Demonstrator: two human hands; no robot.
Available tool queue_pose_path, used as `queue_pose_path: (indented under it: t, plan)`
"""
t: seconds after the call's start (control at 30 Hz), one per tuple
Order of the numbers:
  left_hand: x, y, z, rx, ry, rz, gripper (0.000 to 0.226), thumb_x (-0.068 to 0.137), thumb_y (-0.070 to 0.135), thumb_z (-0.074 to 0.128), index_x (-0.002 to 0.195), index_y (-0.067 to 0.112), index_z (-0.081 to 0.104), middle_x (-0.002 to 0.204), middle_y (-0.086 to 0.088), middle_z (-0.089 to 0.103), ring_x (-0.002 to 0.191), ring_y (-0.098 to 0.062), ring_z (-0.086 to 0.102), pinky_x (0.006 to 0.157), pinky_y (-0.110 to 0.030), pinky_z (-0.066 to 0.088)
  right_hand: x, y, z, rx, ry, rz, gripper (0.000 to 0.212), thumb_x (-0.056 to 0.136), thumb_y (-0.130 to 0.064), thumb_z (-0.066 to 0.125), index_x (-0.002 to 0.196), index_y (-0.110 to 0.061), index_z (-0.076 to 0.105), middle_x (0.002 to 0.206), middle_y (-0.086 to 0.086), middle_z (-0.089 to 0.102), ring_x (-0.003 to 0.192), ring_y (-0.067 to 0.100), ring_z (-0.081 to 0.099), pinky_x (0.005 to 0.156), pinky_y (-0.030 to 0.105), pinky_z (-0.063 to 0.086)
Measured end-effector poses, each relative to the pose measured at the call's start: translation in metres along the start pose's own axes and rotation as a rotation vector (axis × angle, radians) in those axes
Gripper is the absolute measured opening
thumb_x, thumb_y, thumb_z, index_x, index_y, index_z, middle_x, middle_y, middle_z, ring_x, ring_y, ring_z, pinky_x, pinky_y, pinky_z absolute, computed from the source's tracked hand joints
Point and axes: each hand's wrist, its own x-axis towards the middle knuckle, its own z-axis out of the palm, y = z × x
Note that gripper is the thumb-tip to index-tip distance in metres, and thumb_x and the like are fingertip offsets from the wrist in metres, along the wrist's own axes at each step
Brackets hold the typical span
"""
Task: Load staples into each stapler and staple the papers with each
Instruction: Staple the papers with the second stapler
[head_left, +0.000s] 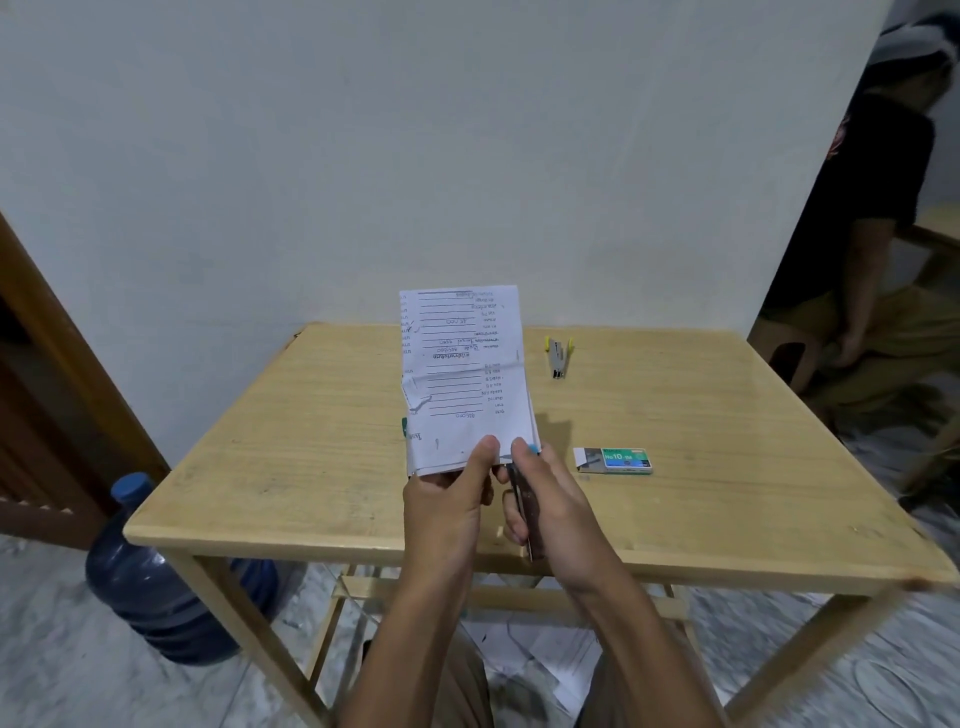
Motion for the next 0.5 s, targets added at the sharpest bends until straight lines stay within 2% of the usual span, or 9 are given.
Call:
queue_pose_path:
  t: [0.07,0.17,0.27,0.33,0.43,0.5]
  plan:
    - [0.0,0.0003,-0.0023,0.01,-0.024,-0.012,0.011,0.085,0.025,0.074,0.089,0.015,0.076,0.08,-0.009,0.068,0.072,-0.021,0.056,0.066,-0.034,0.048,-0.0007,-0.0001,-0.0006,-0.021,0.02,0.008,0.044,0.086,-0.062,0.057,0.089,-0.018,0.054,0.058,0.005,0.04,0.048,0.012,0.037,0.055,0.028,0.033]
    - [-0.0014,0.0018,-0.0035,-0.042,-0.08,-0.032,0.017,0.086,0.02,0.073,0.1,0.01,0.074,0.085,-0.01,0.069,0.071,-0.021,0.052,0.063,-0.031,0.046,-0.0009,-0.0003,-0.0017,-0.033,0.049,-0.006,0.044,0.081,-0.06,0.054,0.098,-0.019,0.055,0.053,0.0,0.043,0.051,0.012,0.042,0.055,0.023,0.039]
    - [-0.002,0.0042,-0.0012,-0.135,-0.066,-0.069,0.013,0.085,0.013,0.072,0.095,0.005,0.073,0.078,-0.009,0.065,0.064,-0.016,0.049,0.061,-0.03,0.044,0.0013,0.0045,-0.0021,-0.018,0.052,-0.035,0.048,0.083,-0.063,0.063,0.108,-0.022,0.06,0.055,-0.004,0.048,0.052,0.011,0.045,0.058,0.024,0.042]
    - [-0.0011,0.0025,-0.0012,-0.159,-0.049,-0.079,0.011,0.084,0.013,0.073,0.091,0.004,0.072,0.077,-0.013,0.06,0.062,-0.017,0.045,0.061,-0.033,0.041,0.0024,0.0077,-0.003,0.006,0.044,-0.045,0.046,0.08,-0.057,0.066,0.11,-0.023,0.063,0.058,-0.006,0.051,0.054,0.01,0.046,0.059,0.023,0.042]
    - [-0.0013,0.0003,-0.0008,-0.179,-0.026,-0.065,0.018,0.083,0.015,0.075,0.094,0.001,0.072,0.08,-0.016,0.058,0.061,-0.02,0.044,0.059,-0.036,0.04,0.0023,0.0081,-0.0022,0.055,0.022,-0.037,0.039,0.08,-0.052,0.068,0.103,-0.021,0.065,0.065,-0.004,0.055,0.058,0.01,0.05,0.06,0.022,0.043]
    - [-0.003,0.0009,0.001,-0.213,-0.02,-0.064,0.01,0.084,0.012,0.074,0.089,0.003,0.072,0.072,-0.014,0.055,0.055,-0.019,0.045,0.051,-0.032,0.042,0.003,0.0086,-0.0016,0.141,0.016,-0.021,0.037,0.079,-0.048,0.072,0.099,-0.017,0.065,0.07,-0.001,0.056,0.057,0.01,0.051,0.057,0.021,0.045]
